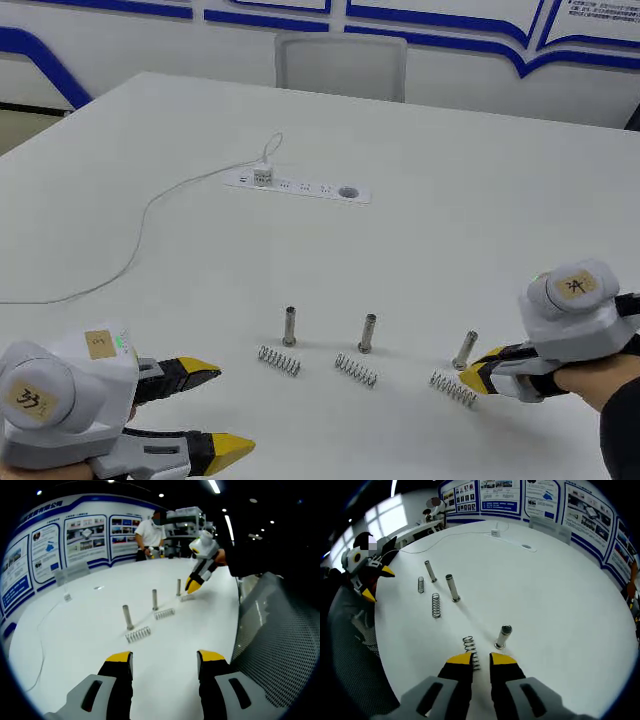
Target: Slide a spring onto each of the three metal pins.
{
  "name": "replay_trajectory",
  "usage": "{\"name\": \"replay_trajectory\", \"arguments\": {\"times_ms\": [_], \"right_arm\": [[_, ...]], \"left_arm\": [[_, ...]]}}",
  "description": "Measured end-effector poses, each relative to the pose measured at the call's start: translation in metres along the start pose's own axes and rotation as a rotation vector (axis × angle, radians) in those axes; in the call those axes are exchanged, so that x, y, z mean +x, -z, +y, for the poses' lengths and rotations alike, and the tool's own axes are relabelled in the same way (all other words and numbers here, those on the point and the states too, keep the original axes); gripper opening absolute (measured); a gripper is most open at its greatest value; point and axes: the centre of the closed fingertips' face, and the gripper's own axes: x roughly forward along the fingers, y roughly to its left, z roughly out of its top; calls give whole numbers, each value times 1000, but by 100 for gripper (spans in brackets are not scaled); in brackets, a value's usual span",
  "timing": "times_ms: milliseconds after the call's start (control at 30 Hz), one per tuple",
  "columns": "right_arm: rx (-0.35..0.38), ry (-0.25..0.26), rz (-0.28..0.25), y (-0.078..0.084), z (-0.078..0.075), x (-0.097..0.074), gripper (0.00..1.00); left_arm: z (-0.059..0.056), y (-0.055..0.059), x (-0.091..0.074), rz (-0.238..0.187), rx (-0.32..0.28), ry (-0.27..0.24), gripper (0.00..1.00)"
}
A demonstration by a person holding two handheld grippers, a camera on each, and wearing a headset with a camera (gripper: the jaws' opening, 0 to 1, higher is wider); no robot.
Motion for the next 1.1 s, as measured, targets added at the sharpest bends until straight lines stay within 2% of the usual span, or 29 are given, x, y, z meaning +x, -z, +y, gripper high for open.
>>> {"name": "replay_trajectory", "arguments": {"times_ms": [167,500,1100], "right_arm": [[-60,-33,44,10,8,5,16],[-111,-45,86,16,10,12,16],[-96,-56,96,19,12,13,12]], "left_arm": [[0,0,0,2,1,2,53],[1,0,0,-1,-6,-2,53],[-1,-1,0,-2,5,4,52]]}}
